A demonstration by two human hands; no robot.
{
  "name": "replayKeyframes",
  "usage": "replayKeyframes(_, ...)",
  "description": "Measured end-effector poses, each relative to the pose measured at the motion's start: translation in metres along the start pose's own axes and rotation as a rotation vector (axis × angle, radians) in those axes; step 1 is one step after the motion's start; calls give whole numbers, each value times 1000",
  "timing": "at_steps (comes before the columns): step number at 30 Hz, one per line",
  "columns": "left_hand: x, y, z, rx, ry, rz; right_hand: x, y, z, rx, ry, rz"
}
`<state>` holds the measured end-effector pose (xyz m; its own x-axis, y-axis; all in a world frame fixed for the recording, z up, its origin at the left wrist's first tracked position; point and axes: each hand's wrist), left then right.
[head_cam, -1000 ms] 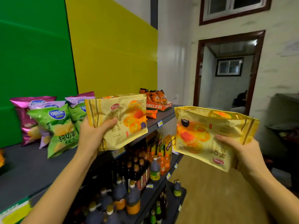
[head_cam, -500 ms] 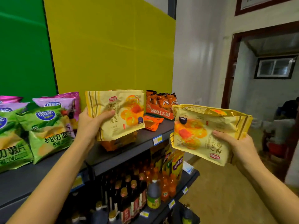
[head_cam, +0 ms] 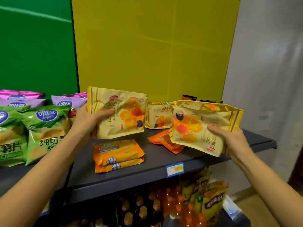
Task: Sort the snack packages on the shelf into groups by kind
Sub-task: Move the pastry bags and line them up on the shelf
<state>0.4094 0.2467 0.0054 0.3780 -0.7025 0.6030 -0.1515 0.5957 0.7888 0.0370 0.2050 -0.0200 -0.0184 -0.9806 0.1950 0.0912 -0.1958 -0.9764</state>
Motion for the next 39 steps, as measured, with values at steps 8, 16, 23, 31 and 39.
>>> replayKeyframes(8,52,-42,22,-18,-28,-125,124,17,12,9,-156,11)
replayKeyframes(16,63,-84,34,57,-16,-222,196,34,29,38,-340,71)
replayKeyframes(23,67,-103,26,153,-80,-251,229,50,42,57,-492,128)
replayKeyframes(31,68,-110,18,390,-204,-188,248,68,48,19,-633,248)
replayKeyframes(39,69,-102,32,560,-248,-179,257,70,52,-232,-603,356)
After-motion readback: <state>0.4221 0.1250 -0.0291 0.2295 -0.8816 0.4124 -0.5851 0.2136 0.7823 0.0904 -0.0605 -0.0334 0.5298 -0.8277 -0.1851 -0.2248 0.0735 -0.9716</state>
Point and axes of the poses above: each hand's wrist, its own x-axis towards the middle knuckle, its own z-axis out of the palm, y = z × x, and after that the axes turned 13 degrees about z, right-handed
